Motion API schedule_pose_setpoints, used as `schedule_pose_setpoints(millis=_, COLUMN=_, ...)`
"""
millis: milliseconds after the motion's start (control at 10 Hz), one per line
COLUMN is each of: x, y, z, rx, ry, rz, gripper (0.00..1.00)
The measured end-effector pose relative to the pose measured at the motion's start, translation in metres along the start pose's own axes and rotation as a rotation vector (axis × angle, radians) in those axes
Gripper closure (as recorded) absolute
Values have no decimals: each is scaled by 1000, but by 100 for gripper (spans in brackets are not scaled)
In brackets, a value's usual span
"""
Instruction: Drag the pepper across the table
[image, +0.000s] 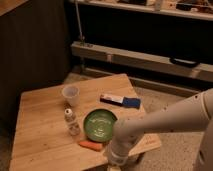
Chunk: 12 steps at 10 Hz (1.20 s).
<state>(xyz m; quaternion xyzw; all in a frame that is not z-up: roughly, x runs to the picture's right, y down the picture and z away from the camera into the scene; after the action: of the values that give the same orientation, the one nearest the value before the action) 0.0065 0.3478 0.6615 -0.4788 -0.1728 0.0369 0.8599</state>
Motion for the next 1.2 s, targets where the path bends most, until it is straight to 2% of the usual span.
schedule_pose_setpoints(millis=400, x=6, y=-30, z=8, rx=4, ry=51, rz=-14, gripper=20)
schedule_pose_setpoints(millis=700, x=12, y=-44, z=17, rx=8, ry=63, rz=-2, gripper=20)
schedule_pose_setpoints(millis=1200, x=25, y=-79, z=0, rx=59, ry=103, rz=28, gripper=20)
